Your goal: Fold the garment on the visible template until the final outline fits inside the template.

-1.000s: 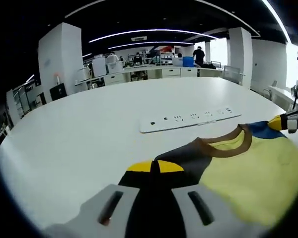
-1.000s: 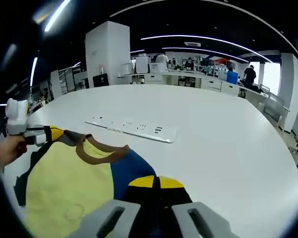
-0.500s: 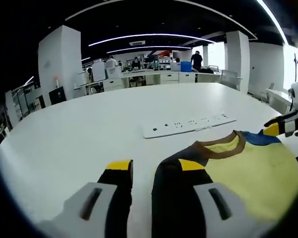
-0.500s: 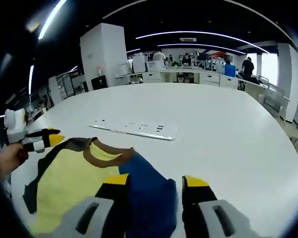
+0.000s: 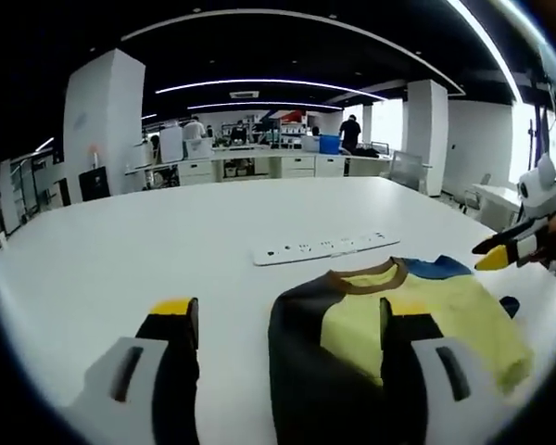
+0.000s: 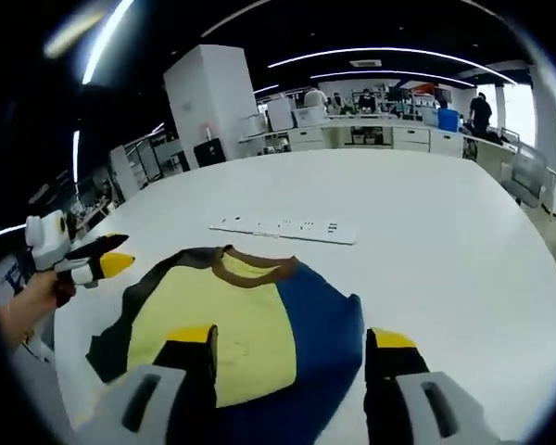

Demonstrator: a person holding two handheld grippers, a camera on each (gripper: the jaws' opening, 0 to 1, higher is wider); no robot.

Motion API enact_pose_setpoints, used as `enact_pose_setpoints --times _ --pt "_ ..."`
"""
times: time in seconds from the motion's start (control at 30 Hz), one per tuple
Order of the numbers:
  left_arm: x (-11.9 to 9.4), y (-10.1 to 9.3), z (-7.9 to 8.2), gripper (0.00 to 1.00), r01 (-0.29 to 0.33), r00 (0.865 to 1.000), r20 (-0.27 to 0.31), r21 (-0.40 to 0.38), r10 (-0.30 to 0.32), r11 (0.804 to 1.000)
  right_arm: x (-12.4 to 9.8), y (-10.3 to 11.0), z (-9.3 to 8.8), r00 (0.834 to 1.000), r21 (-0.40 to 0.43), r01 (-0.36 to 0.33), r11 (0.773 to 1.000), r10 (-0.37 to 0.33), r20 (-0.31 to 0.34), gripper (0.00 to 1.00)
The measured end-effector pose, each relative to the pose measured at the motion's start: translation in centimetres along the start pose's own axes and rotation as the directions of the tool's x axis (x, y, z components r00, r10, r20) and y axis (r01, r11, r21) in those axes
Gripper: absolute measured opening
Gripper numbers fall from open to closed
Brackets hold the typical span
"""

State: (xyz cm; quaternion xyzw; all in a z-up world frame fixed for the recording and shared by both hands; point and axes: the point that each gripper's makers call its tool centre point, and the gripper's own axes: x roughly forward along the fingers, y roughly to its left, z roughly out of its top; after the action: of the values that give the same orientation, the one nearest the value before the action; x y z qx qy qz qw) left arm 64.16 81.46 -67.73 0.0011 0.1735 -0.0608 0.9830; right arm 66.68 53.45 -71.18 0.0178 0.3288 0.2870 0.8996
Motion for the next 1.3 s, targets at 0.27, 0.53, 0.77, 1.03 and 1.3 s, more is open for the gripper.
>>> enact_pose_setpoints --times 0.27,0.53,0.77,1.03,1.3 --pt "-2.6 -2.3 -0.6 0.89 0.069 0.997 -0.021 0.04 -0.068 0.997 -2.8 1.2 -2.5 0.999 -0.009 -0.013 1.0 0.012 -0.044 0.65" --pt "-4.8 -4.4 -1.9 0.91 0.123 0.992 -0.046 0.065 -0.12 0.99 -5.3 1.9 -4.4 0.998 0.027 0.01 1.0 -0.008 -0.055 0.63" --pt "-6.1 -5.3 -3.6 0.89 0.155 0.986 -0.081 0.09 -0.148 0.984 -5.9 1.8 -6.8 0.995 0.036 0.02 0.999 -0.016 -0.094 0.59" --pt "-7.4 -5.5 -7.5 0.79 0.183 0.972 -0.169 0.102 -0.164 0.978 -6.1 1.6 -8.6 0.994 0.072 0.015 0.997 -0.008 -0.107 0.49" --pt "-8.8 -6.3 -10.0 0.68 0.194 0.966 -0.198 0.138 -0.165 0.971 -5.7 1.6 -9.1 0.997 0.085 0.024 0.996 -0.018 -0.074 0.36"
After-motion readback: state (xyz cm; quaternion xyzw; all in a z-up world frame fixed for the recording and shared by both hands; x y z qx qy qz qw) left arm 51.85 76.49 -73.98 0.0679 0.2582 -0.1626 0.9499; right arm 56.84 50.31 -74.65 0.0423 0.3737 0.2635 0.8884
